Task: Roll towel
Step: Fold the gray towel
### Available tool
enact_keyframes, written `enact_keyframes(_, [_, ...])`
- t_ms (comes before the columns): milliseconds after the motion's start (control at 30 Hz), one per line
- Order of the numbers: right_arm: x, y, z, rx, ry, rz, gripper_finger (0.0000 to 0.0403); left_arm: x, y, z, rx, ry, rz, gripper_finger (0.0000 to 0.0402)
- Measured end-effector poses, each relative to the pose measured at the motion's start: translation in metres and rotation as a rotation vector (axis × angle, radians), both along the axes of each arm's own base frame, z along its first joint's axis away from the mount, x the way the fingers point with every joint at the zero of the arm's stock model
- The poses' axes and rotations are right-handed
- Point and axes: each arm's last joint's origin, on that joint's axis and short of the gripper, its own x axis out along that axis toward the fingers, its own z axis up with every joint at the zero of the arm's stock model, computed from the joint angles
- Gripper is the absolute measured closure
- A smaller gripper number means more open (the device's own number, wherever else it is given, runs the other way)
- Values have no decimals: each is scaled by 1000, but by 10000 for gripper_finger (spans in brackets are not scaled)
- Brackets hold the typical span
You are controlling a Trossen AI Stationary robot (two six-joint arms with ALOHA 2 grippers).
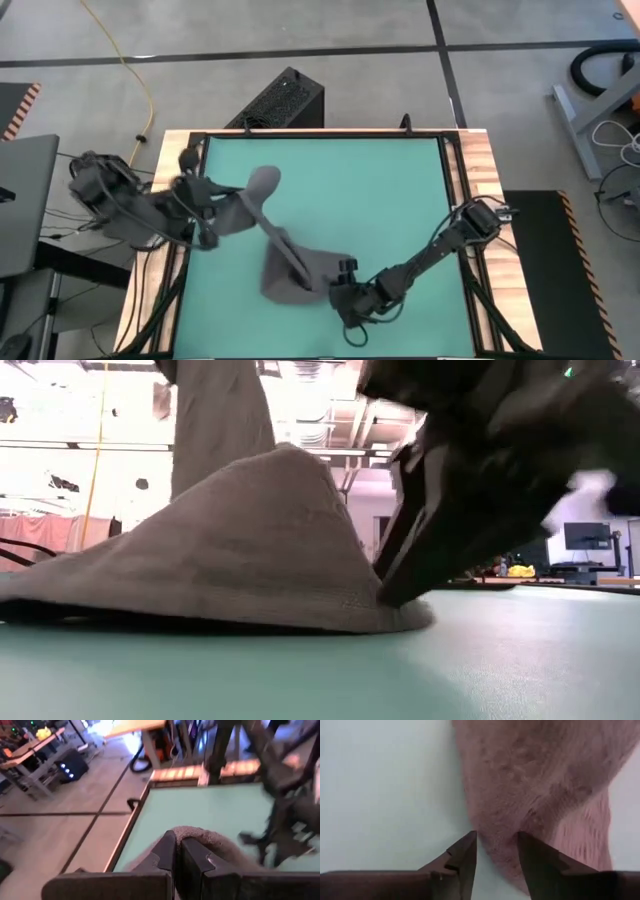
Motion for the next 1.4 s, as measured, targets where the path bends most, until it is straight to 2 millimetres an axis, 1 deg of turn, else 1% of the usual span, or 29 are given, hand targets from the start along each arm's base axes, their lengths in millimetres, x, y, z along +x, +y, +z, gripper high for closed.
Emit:
enact_keyframes(133, [-1, -16, -6, -45, 94, -30, 257, -13, 8, 25, -55, -100, -17, 401])
enact_keyframes(233, [-2, -21, -8, -51, 109, -42, 266, -22, 10, 34, -82, -139, -36, 401])
enact_keyframes(367, [-2, -23, -6, -66, 118, -26, 271, -23, 8, 34, -79, -134, -51, 401])
enact_keyframes(433, [-7, -25, -1, -79, 141, -23, 271, -23, 7, 33, -76, -131, -53, 401])
enact_keyframes(600, [-28, -29, 21, -131, 212, -56, 271, -27, 12, 36, -49, -158, 6, 401])
enact_keyframes(767, [-47, -33, 24, -201, 248, -67, 272, -37, 21, 40, -71, -194, 37, 401])
enact_keyframes(833, [-54, -35, 24, -198, 227, -103, 272, -41, 24, 41, -75, -209, 55, 401])
enact_keyframes(867, [-55, -35, 25, -174, 188, -122, 272, -43, 26, 42, -79, -216, 62, 401])
enact_keyframes(900, [-52, -32, 28, -122, 117, -134, 272, -45, 28, 42, -82, -220, 65, 401])
enact_keyframes(967, [-42, -21, 36, 25, -90, -116, 272, -47, 30, 43, -86, -227, 67, 401])
enact_keyframes(1033, [-32, -5, 42, 130, -275, -14, 272, -49, 31, 44, -87, -230, 70, 401])
enact_keyframes(1100, [-24, 10, 39, 142, -405, 82, 272, -49, 31, 44, -90, -231, 71, 401])
enact_keyframes(1167, [-17, 16, 26, 80, -443, 125, 272, -48, 31, 44, -94, -232, 72, 401])
enact_keyframes(1267, [-2, 8, 4, 1, -458, 73, 272, -48, 30, 43, -94, -232, 73, 401])
enact_keyframes(1400, [16, -11, -15, -9, -458, 2, 272, -47, 30, 43, -91, -229, 71, 401])
